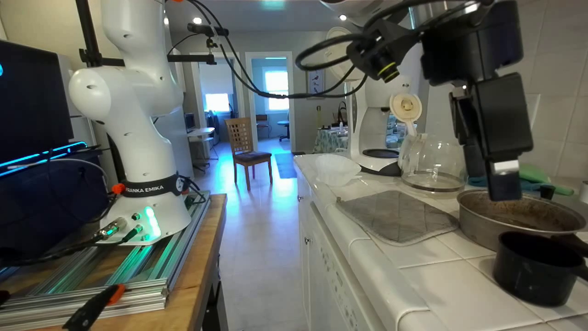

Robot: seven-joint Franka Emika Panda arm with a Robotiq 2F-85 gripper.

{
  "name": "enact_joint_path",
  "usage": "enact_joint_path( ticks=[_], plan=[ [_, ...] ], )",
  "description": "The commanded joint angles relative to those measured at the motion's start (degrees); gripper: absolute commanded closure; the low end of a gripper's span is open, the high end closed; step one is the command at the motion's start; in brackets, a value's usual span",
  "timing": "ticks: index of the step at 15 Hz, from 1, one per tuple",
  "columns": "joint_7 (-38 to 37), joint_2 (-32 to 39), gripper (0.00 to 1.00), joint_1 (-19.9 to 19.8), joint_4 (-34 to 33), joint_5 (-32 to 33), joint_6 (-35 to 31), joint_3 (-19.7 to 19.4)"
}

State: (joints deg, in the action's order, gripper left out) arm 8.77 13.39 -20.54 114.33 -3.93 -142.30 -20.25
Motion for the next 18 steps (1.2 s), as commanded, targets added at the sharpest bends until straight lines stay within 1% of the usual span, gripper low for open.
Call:
enact_joint_path(
  ticks=[1, 5, 8, 12, 18],
  plan=[
    [1.0, 6.3, 0.00, -3.4, -6.8, -5.5, 0.5, 2.1],
    [1.8, 10.5, 0.00, -6.0, -11.1, -8.8, 0.5, 4.4],
    [2.3, 13.2, 0.00, -7.3, -14.0, -9.8, 1.1, 6.2],
    [1.5, 16.9, 0.00, -7.9, -16.8, -9.0, 1.7, 7.7],
    [0.5, 21.0, 0.00, -8.1, -19.3, -7.9, 1.4, 8.3]
  ],
)
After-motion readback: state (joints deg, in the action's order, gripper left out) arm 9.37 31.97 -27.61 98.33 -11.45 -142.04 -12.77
